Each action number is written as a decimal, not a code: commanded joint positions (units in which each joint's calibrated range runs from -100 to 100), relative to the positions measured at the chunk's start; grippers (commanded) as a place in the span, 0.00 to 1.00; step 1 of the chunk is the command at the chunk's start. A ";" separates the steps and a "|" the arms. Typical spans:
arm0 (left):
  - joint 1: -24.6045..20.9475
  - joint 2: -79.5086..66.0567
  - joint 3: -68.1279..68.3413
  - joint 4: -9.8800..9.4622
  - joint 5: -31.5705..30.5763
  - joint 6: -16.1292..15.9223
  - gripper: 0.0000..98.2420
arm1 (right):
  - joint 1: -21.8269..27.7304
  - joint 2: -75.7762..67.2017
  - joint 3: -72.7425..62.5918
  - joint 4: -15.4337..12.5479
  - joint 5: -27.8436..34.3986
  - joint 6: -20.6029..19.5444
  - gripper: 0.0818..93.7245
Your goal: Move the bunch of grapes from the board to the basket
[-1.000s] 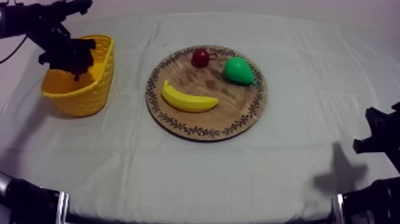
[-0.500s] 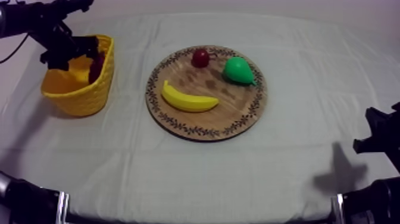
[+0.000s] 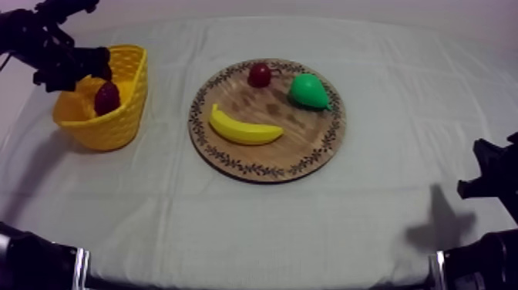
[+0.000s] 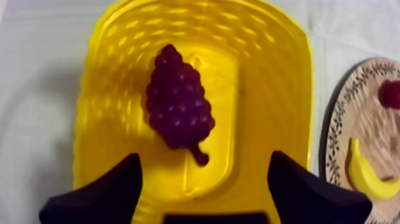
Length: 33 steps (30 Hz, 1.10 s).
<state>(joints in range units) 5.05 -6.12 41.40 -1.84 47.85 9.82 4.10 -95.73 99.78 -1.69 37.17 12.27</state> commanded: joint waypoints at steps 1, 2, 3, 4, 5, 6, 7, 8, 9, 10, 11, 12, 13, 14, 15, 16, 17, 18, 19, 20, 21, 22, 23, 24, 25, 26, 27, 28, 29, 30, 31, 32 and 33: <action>-0.02 -6.07 3.99 0.01 -0.73 -0.76 0.73 | 0.03 -0.02 -0.01 0.01 0.00 0.02 0.00; -0.02 -7.78 5.64 0.02 -1.28 -1.11 0.72 | 0.03 -0.02 -0.01 0.01 0.00 0.02 0.00; -0.02 -9.41 7.40 0.04 -1.83 -1.43 0.70 | 0.03 -0.02 -0.01 0.01 0.00 0.02 0.00; -0.02 -10.97 9.23 0.04 -2.37 -1.71 0.68 | 0.03 -0.02 -0.01 0.01 0.00 0.02 0.00; -0.02 -12.55 11.18 0.05 -2.96 -1.99 0.66 | 0.03 -0.02 -0.01 0.01 0.00 0.02 0.00; -0.02 -14.15 13.32 0.05 -3.72 -2.22 0.64 | 0.03 -0.02 -0.01 0.01 0.00 0.02 0.00; -0.02 -15.81 15.59 0.05 -4.66 -2.41 0.61 | 0.03 -0.02 -0.01 0.01 0.00 0.02 0.00; -0.02 -17.46 17.91 0.06 -5.71 -2.61 0.58 | 0.03 -0.02 -0.01 0.01 0.00 0.02 0.00; -0.04 -19.19 20.24 0.06 -6.81 -2.80 0.55 | 0.03 -0.02 -0.01 0.01 0.00 0.02 0.00; -0.10 -20.91 22.51 0.06 -7.84 -3.01 0.52 | 0.03 -0.02 -0.01 0.01 0.00 0.02 0.00; -0.21 -22.61 24.73 0.06 -8.81 -3.24 0.50 | 0.03 -0.02 -0.01 0.01 0.00 0.02 0.00; -0.33 -24.37 26.95 0.06 -9.73 -3.47 0.48 | 0.03 -0.02 -0.01 0.01 0.00 0.02 0.00; -0.54 -26.17 29.15 0.06 -10.45 -3.62 0.46 | 0.03 -0.02 -0.01 0.01 0.00 0.02 0.00; -0.84 -28.05 31.32 0.06 -11.04 -3.75 0.45 | 0.03 -0.02 -0.01 0.01 0.00 0.00 0.00; -1.20 -30.06 33.48 0.06 -11.61 -3.91 0.44 | 0.03 -0.02 -0.01 0.01 0.00 -0.01 0.00; -1.59 -32.15 35.59 0.06 -12.08 -4.05 0.43 | 0.03 -0.02 -0.01 0.01 0.00 -0.01 0.00; -1.99 -34.33 37.64 0.06 -12.41 -4.15 0.41 | 0.03 -0.02 -0.01 0.01 0.00 -0.02 0.00; -2.35 -36.58 39.54 0.06 -12.64 -4.23 0.40 | 0.03 -0.02 -0.01 0.01 0.00 -0.02 0.00; -2.67 -38.88 41.31 0.06 -12.80 -4.30 0.39 | 0.03 -0.02 -0.01 0.01 0.00 -0.03 0.00; -2.92 -41.18 42.98 0.06 -13.01 -4.37 0.37 | 0.03 -0.02 -0.01 0.01 0.00 -0.03 0.00; -3.09 -43.45 44.52 0.06 -13.18 -4.42 0.35 | 0.03 -0.02 -0.01 0.01 0.00 -0.01 0.00; -3.17 -45.68 46.00 0.06 -13.30 -4.55 0.33 | 0.03 -0.02 -0.01 0.01 0.00 0.00 0.00; -3.12 -47.75 47.53 0.06 -13.43 -4.67 0.31 | 0.03 -0.02 -0.01 0.01 0.00 0.00 0.00; -2.95 -49.72 48.98 0.04 -13.67 -4.63 0.29 | 0.03 -0.02 -0.01 0.01 0.00 0.01 0.00; -2.66 -51.62 50.12 0.05 -13.83 -4.64 0.27 | 0.01 -0.02 -0.01 0.01 0.00 0.01 0.00; -2.21 -53.44 51.09 0.04 -13.95 -4.62 0.24 | -0.01 -0.02 -0.01 0.01 0.00 0.00 0.00; -1.77 -55.18 51.94 0.03 -14.03 -4.55 0.21 | 0.00 -0.02 -0.01 0.01 0.00 -0.01 0.00; -1.36 -56.81 52.66 0.04 -14.11 -4.44 0.18 | 0.01 -0.02 -0.01 0.01 0.00 0.01 0.00; -0.98 -58.42 53.27 0.04 -14.22 -4.35 0.13 | 0.02 -0.02 -0.01 0.01 0.00 0.03 0.00; -0.63 -60.01 53.73 0.05 -14.29 -4.34 0.09 | 0.02 -0.02 -0.01 0.01 0.00 0.02 0.00; -0.36 -61.56 54.12 0.05 -14.34 -4.38 0.07 | 0.03 -0.02 -0.01 0.01 0.00 0.01 0.00; -0.17 -63.11 54.46 0.03 -14.36 -4.41 0.05 | 0.03 -0.02 -0.01 0.01 0.00 0.00 0.00; -0.13 -64.64 54.73 -0.04 -14.29 -4.38 0.03 | 0.03 -0.02 -0.01 0.01 0.00 0.00 0.00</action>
<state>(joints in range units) 4.89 -66.30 95.92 -1.79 33.44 5.42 4.10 -95.73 99.78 -1.69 37.18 12.27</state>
